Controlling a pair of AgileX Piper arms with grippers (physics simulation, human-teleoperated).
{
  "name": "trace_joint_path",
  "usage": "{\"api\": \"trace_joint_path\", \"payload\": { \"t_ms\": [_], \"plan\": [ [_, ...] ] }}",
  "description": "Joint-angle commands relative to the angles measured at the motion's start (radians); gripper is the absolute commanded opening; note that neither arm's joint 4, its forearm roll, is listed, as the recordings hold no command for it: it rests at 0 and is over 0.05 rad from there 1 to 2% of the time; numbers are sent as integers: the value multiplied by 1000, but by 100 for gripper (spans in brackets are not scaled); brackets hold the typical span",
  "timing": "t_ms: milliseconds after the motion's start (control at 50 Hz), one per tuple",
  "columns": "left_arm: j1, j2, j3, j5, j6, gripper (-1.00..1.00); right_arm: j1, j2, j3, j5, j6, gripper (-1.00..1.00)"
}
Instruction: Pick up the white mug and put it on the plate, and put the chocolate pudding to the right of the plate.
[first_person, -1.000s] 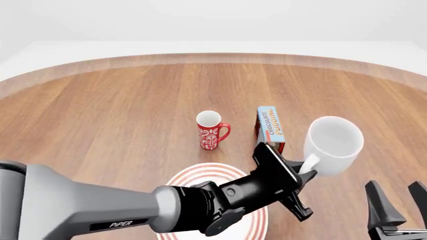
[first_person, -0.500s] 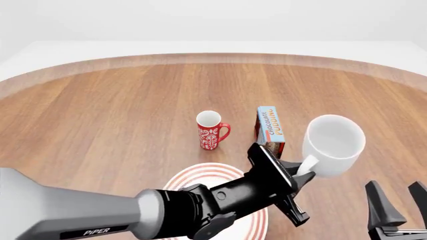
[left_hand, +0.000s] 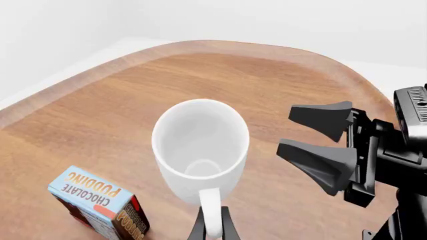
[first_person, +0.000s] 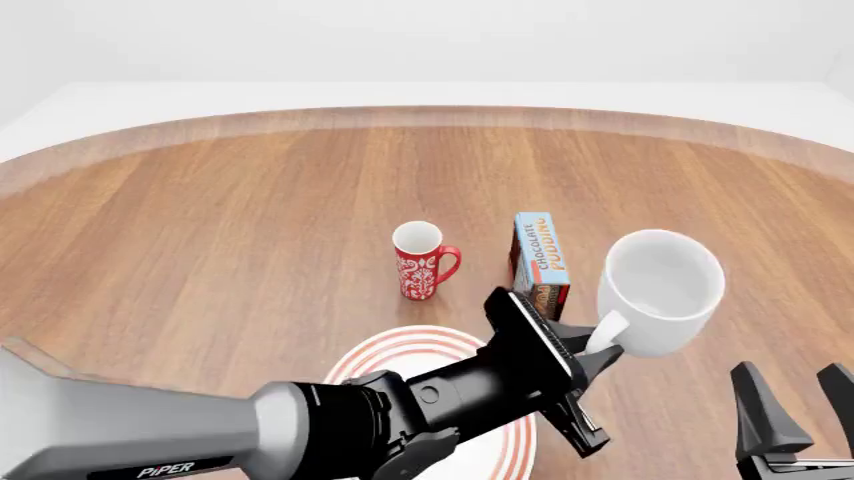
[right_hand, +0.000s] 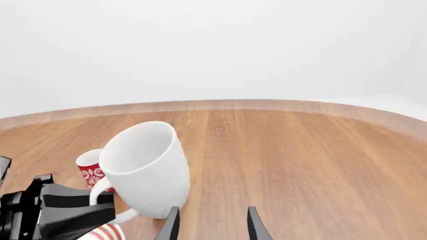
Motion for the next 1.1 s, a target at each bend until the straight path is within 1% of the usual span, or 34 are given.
{"api": "trace_joint_path", "payload": {
  "t_ms": [20, 420, 600, 800, 1100],
  "plan": [
    [24, -404, 328, 6, 42, -100, 0, -10, -1, 8, -7, 100],
    [44, -499, 389, 26, 44, -100, -1, -11, -3, 8, -8, 100],
    [81, -545, 435, 40, 35, -100, 0, -11, -3, 8, -9, 100],
    [98, -577, 480, 38, 25, -100, -1, -11, -3, 8, -10, 100],
    [166, -649, 574, 24, 13, -100, 2, -11, -3, 6, -13, 100]
  ]
}}
